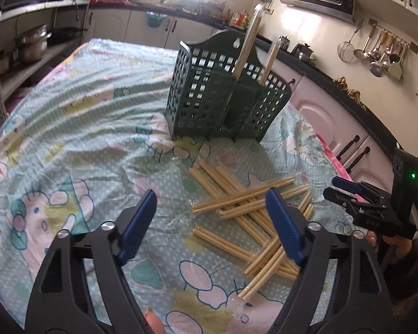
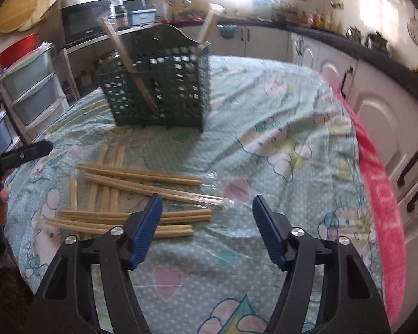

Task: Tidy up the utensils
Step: 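Close the left gripper on a chopstick while the right gripper grasps another chopstick, then lift both held chopsticks and carry them above the green basket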

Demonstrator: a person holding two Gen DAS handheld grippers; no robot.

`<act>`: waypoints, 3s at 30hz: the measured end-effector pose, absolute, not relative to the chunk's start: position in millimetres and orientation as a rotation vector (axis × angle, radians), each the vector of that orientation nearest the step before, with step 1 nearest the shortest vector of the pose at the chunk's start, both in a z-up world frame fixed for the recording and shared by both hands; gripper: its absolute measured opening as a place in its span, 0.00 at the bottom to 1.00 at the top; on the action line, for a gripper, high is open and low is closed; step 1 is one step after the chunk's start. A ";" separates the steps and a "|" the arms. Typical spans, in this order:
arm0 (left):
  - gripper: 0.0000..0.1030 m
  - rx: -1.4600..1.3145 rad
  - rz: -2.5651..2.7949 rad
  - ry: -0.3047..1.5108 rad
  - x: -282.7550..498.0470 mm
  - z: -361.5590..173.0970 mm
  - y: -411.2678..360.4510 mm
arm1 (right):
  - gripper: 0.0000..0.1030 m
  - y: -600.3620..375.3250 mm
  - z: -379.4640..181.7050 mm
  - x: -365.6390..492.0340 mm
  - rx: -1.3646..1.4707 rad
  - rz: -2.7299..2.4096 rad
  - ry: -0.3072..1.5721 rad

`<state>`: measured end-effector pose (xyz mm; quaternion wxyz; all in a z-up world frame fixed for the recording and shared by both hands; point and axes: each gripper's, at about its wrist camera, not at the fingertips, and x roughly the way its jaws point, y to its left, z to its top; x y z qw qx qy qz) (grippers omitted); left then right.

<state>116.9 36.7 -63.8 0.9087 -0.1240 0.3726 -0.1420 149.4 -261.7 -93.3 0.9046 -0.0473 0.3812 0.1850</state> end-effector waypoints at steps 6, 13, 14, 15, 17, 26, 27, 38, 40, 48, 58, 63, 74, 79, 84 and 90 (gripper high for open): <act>0.60 -0.293 -0.308 0.813 126.8 -76.5 38.3 | 0.47 -277.0 -109.9 170.2 -0.001 0.378 0.873; 0.58 -0.339 -0.330 0.854 136.0 -87.2 39.6 | 0.37 -277.9 -122.9 182.1 0.048 0.401 0.927; 0.57 -0.344 -0.334 0.859 136.9 -88.5 39.6 | 0.36 -277.0 -123.3 181.5 0.047 0.403 0.928; 0.56 -0.349 -0.339 0.863 137.8 -90.0 39.8 | 0.35 -276.2 -123.6 181.6 0.048 0.404 0.928; 0.54 -0.362 -0.346 0.871 139.9 -93.4 40.1 | 0.29 -275.7 -124.0 182.6 0.053 0.411 0.928; 0.46 -0.425 -0.357 0.894 146.0 -103.2 46.2 | 0.10 -274.1 -123.3 181.7 0.042 0.416 0.915; 0.45 -0.433 -0.358 0.896 146.9 -104.8 47.4 | 0.07 -272.8 -123.5 181.2 0.038 0.410 0.912; 0.12 -0.489 -0.392 0.932 154.4 -110.0 50.8 | 0.02 -279.7 -113.6 175.1 0.028 0.379 0.873; 0.09 -0.484 -0.394 0.930 153.5 -108.5 49.7 | 0.02 -280.1 -109.4 172.8 0.020 0.375 0.857; 0.01 -0.466 -0.382 0.847 148.8 -80.0 54.0 | 0.02 -280.8 -93.9 166.0 -0.013 0.373 0.806; 0.00 -0.403 -0.397 0.713 144.2 -25.0 48.0 | 0.02 -258.4 -53.1 157.0 -0.081 0.431 0.695; 0.00 -0.372 -0.412 0.671 142.4 -5.1 41.5 | 0.02 -240.2 -31.2 151.2 -0.125 0.476 0.638; 0.00 -0.323 -0.435 0.587 136.0 36.2 35.6 | 0.01 -199.1 12.4 141.0 -0.173 0.571 0.531; 0.00 -0.307 -0.446 0.553 133.4 52.4 33.8 | 0.01 -185.2 33.8 136.4 -0.180 0.611 0.480; 0.00 -0.285 -0.458 0.516 130.6 68.9 28.2 | 0.01 -177.9 50.0 133.9 -0.184 0.627 0.445; 0.00 -0.267 -0.465 0.481 127.5 85.4 26.7 | 0.01 -173.9 68.3 131.4 -0.192 0.631 0.405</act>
